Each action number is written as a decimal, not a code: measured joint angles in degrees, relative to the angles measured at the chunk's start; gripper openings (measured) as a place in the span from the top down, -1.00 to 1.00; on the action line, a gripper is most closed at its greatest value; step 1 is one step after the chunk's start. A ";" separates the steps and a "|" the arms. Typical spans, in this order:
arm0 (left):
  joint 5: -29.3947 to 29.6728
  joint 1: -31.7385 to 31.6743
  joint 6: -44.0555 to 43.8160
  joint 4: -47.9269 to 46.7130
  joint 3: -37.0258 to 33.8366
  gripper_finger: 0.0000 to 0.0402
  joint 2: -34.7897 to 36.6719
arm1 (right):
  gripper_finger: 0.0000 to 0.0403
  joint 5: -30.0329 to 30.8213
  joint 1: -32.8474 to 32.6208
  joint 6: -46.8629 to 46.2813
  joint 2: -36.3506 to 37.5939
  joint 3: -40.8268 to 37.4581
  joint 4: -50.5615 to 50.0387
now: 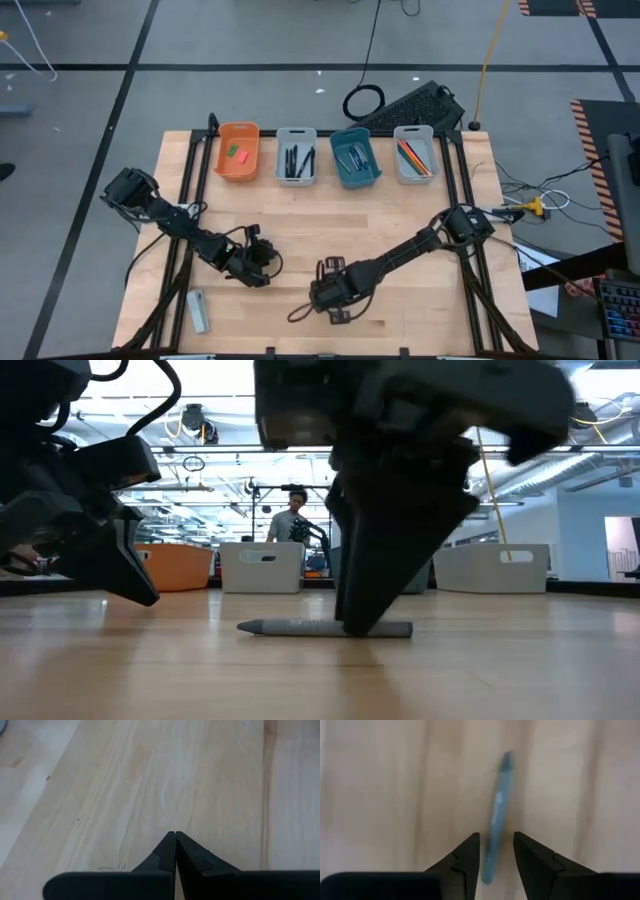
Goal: Sort crayons/erasers/pens/pencils in bins
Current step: Put the gray crayon into the blue bin
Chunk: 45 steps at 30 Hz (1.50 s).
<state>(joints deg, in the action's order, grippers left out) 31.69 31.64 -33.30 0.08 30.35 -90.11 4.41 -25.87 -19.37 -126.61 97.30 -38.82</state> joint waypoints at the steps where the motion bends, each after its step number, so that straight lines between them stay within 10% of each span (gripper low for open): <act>1: -0.10 0.00 0.00 0.00 0.00 0.93 0.00 | 0.44 -0.02 0.16 -1.67 0.00 0.00 0.27; 17: -0.60 -0.02 0.03 -0.99 0.02 0.98 0.00 | 0.91 -1.60 1.25 -6.95 -2.79 -0.07 -0.68; 45: 2.53 -0.07 -1.81 -7.12 -0.02 0.98 4.32 | 0.85 7.96 12.28 -20.67 20.98 -0.39 -16.94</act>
<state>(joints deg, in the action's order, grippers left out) 34.23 31.57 -35.12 -7.05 30.33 -85.79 12.38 -13.60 -40.04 -105.63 96.90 -55.76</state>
